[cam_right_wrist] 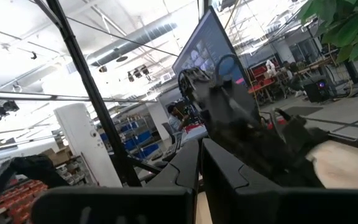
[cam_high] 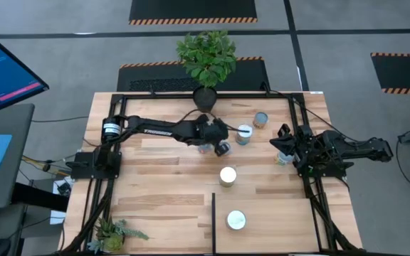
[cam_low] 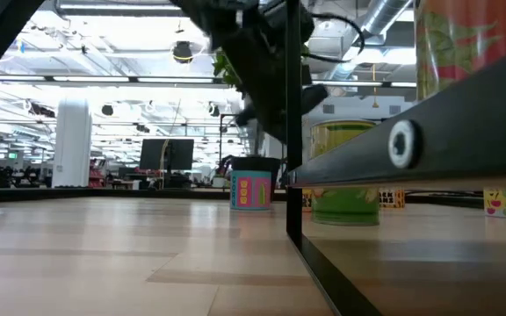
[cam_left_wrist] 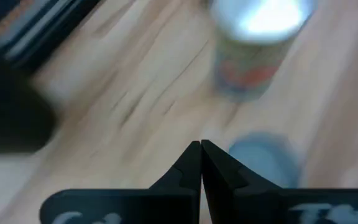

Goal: Pick and place cans onto a shelf
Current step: Move the cans to the middle right of the table

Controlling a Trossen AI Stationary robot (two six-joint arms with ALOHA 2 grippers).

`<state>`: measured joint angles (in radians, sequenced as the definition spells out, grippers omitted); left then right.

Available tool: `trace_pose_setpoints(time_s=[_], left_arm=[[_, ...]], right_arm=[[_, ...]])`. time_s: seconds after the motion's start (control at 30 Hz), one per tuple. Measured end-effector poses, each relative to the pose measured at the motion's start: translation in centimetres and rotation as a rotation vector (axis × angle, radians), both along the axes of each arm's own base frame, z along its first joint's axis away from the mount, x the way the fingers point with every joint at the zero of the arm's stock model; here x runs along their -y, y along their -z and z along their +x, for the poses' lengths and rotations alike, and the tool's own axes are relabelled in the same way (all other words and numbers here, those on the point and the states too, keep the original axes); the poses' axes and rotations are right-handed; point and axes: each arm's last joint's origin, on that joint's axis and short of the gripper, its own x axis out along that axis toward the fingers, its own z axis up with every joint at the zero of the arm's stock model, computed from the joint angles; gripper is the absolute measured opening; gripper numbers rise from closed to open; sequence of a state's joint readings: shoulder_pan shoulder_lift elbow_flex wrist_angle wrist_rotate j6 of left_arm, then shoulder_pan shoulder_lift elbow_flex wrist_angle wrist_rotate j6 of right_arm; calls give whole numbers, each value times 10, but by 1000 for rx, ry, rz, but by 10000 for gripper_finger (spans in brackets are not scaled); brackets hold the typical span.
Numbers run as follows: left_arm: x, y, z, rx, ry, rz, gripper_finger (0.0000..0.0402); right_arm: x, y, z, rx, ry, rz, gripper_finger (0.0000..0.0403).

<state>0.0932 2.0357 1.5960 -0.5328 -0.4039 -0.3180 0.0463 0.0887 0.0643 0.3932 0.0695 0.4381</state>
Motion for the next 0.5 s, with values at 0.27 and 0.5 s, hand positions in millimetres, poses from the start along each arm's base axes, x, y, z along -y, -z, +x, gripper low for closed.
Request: trace_pose_setpoints(time_s=[0.27,0.5], left_arm=[[17,1,-43,-424,-118,51,0],[27,19,-74,-448,-117,-7,0]], right_arm=[[0,2,1,-21,-14,-6,46],[-1,3,1,-31,-25,4,46]])
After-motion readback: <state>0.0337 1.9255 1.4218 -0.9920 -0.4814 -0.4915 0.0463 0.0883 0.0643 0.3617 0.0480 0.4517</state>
